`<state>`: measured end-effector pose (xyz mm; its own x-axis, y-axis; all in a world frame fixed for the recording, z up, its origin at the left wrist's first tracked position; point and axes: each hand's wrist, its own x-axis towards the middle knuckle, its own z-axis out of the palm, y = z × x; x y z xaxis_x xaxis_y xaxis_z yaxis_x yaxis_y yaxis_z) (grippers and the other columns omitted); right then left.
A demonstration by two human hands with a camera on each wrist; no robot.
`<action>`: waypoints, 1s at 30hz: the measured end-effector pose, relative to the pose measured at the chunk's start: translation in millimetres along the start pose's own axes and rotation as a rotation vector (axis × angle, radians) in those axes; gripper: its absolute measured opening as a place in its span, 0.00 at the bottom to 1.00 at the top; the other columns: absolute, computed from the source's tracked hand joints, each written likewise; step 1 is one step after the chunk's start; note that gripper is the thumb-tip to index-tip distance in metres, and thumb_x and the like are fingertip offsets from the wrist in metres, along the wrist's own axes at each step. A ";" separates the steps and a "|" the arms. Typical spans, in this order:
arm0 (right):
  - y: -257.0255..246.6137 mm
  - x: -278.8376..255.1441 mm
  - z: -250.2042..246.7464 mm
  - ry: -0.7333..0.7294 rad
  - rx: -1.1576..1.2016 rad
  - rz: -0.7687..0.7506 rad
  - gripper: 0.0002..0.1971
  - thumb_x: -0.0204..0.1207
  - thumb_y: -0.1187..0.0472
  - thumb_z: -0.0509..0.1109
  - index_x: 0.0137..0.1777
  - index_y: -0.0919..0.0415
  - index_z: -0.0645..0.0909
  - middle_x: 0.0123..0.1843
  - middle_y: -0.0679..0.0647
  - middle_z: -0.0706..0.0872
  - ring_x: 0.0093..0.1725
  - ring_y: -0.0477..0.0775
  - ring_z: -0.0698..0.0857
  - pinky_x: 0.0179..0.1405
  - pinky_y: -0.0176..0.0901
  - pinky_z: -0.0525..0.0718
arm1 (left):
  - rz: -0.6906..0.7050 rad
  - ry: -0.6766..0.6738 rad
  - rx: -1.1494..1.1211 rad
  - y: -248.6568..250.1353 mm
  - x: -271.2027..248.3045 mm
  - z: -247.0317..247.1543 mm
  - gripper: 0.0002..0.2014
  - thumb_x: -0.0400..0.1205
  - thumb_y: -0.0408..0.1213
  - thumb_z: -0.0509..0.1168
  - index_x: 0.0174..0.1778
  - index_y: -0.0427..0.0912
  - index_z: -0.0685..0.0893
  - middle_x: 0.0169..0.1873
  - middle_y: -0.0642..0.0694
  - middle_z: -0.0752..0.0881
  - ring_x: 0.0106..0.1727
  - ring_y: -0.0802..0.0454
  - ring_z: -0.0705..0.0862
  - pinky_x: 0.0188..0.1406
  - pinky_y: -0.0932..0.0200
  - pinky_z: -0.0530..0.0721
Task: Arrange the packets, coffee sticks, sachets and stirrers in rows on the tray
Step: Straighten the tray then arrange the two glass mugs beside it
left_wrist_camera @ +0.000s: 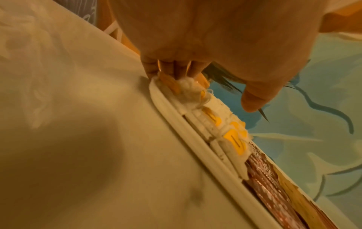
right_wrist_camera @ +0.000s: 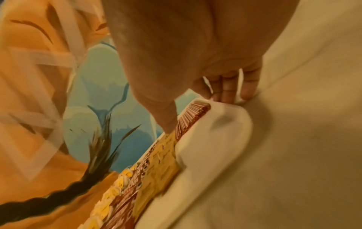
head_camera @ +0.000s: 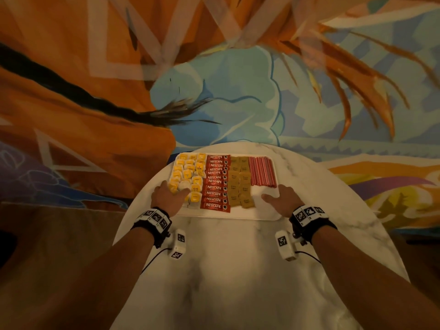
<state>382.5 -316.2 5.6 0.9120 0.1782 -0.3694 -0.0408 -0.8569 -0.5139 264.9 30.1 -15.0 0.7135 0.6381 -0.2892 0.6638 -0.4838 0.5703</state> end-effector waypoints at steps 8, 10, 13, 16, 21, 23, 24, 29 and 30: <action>11.4 -26.1 13.6 0.036 -0.011 -0.213 0.65 0.42 0.28 0.83 0.80 0.48 0.59 0.75 0.52 0.74 0.73 0.58 0.75 0.73 0.63 0.77 | 0.317 -0.102 -0.031 -43.4 -18.1 1.1 0.60 0.53 0.70 0.81 0.80 0.62 0.61 0.76 0.55 0.75 0.74 0.48 0.77 0.70 0.37 0.80; 16.5 -24.8 18.2 0.062 0.013 -0.226 0.62 0.43 0.31 0.83 0.79 0.48 0.60 0.74 0.51 0.74 0.73 0.59 0.76 0.72 0.64 0.78 | 0.360 -0.119 -0.044 -45.7 -18.8 -5.3 0.60 0.55 0.66 0.83 0.81 0.57 0.61 0.76 0.52 0.76 0.74 0.48 0.77 0.71 0.38 0.79; 21.7 -27.8 23.5 0.088 0.016 -0.229 0.58 0.50 0.34 0.84 0.79 0.50 0.61 0.73 0.51 0.75 0.70 0.59 0.76 0.68 0.63 0.80 | 0.386 -0.131 -0.014 -41.4 -21.2 -12.0 0.59 0.62 0.56 0.85 0.84 0.50 0.59 0.78 0.48 0.75 0.76 0.44 0.76 0.73 0.44 0.77; 23.1 -29.2 26.9 0.108 0.046 -0.248 0.56 0.53 0.32 0.82 0.79 0.51 0.62 0.73 0.51 0.76 0.69 0.59 0.77 0.67 0.63 0.80 | 0.353 -0.123 0.032 -36.0 -20.7 -10.8 0.54 0.68 0.45 0.85 0.85 0.44 0.59 0.78 0.44 0.75 0.77 0.41 0.76 0.73 0.46 0.74; 17.5 -22.1 26.3 0.150 0.035 -0.175 0.50 0.60 0.39 0.83 0.78 0.53 0.63 0.70 0.56 0.80 0.68 0.64 0.78 0.63 0.61 0.81 | 0.286 -0.104 0.099 -32.9 -4.0 -6.2 0.56 0.66 0.59 0.82 0.85 0.52 0.57 0.77 0.42 0.77 0.74 0.38 0.77 0.72 0.37 0.78; 16.3 -21.0 28.9 0.176 0.013 -0.142 0.46 0.63 0.42 0.83 0.77 0.54 0.65 0.69 0.56 0.81 0.68 0.64 0.78 0.62 0.59 0.80 | 0.276 -0.091 0.110 -30.4 -0.1 -3.1 0.55 0.67 0.58 0.81 0.85 0.52 0.56 0.77 0.43 0.76 0.75 0.37 0.77 0.73 0.36 0.78; 16.0 -20.4 30.4 0.185 0.011 -0.132 0.45 0.65 0.43 0.83 0.77 0.55 0.65 0.69 0.57 0.81 0.68 0.64 0.78 0.62 0.58 0.80 | 0.274 -0.082 0.117 -27.7 -1.3 -3.7 0.54 0.68 0.57 0.81 0.85 0.52 0.56 0.78 0.43 0.75 0.75 0.36 0.76 0.73 0.36 0.78; 18.7 -15.4 36.3 0.200 0.012 -0.105 0.37 0.69 0.42 0.79 0.74 0.51 0.68 0.65 0.57 0.85 0.64 0.65 0.83 0.59 0.59 0.85 | 0.235 -0.050 0.130 -26.9 2.4 -2.3 0.47 0.74 0.52 0.78 0.85 0.48 0.58 0.77 0.38 0.76 0.75 0.33 0.75 0.72 0.39 0.77; 20.4 -13.6 37.6 0.204 0.013 -0.104 0.35 0.69 0.42 0.78 0.73 0.50 0.68 0.64 0.57 0.86 0.63 0.65 0.84 0.58 0.59 0.86 | 0.232 -0.048 0.126 -27.4 2.7 -2.4 0.47 0.75 0.51 0.78 0.85 0.48 0.58 0.77 0.38 0.76 0.75 0.33 0.74 0.72 0.40 0.76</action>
<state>353.8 -317.9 -29.0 0.9751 0.1628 -0.1503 0.0540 -0.8325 -0.5515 248.1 46.6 -29.5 0.8577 0.4736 -0.2001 0.5018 -0.6866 0.5261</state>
